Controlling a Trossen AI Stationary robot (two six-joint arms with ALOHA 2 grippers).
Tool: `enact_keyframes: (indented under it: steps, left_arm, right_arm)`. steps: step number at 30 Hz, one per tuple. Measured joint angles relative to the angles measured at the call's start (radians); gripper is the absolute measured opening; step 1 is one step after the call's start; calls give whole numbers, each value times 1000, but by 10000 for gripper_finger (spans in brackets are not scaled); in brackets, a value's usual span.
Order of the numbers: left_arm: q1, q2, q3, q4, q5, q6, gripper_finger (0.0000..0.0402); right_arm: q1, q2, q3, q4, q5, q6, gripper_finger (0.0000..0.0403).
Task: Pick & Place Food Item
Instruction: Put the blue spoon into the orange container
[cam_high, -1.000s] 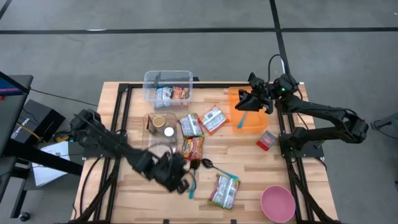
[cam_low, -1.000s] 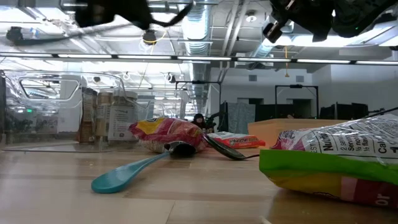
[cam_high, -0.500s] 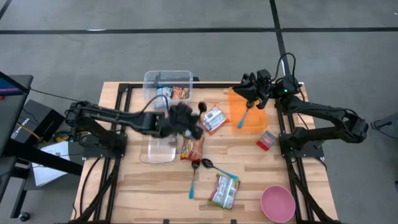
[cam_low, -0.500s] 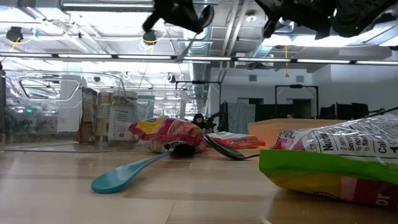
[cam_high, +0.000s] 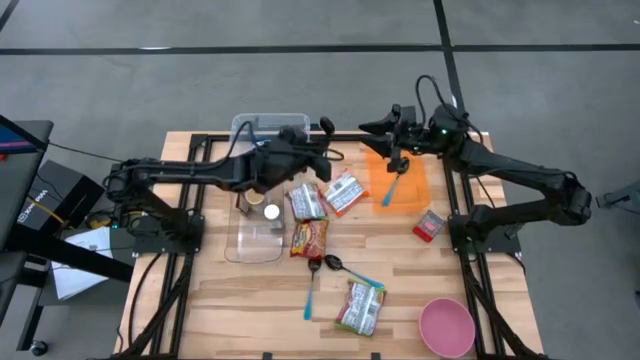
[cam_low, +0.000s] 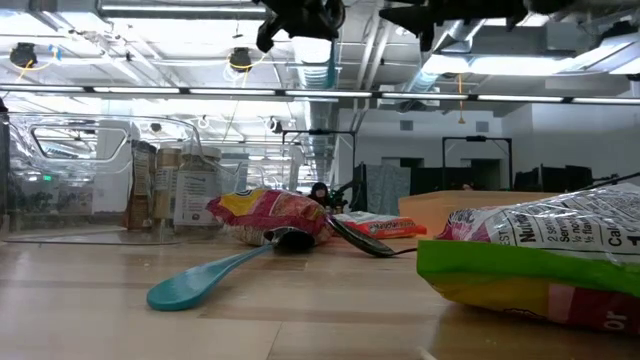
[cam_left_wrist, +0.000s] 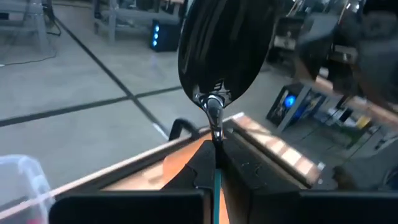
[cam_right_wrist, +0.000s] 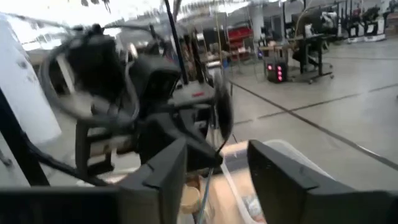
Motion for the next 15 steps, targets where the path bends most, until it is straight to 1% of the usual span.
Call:
enact_keyframes:
  steps: [3, 6, 8, 10, 12, 15]
  left_arm:
    - [24, 0, 0, 68, 26, -4, 4]
    - [42, 0, 0, 177, 40, -15, 4]
    - [51, 0, 0, 238, 42, -15, 4]
    - [59, 0, 0, 282, 65, -17, 4]
    - [63, 0, 0, 296, 103, -18, 4]
    - [54, 10, 0, 289, 109, -18, 5]
  right_arm:
    - [6, -2, 14, -36, 21, -32, 196]
    - [5, 0, 14, -92, 24, -26, 211]
    - [15, 0, 14, -128, 27, -25, 213]
    - [26, 0, 14, -152, 32, -25, 211]
    - [40, 0, 14, -155, 55, -25, 207]
    - [58, 0, 14, -152, 93, -32, 197]
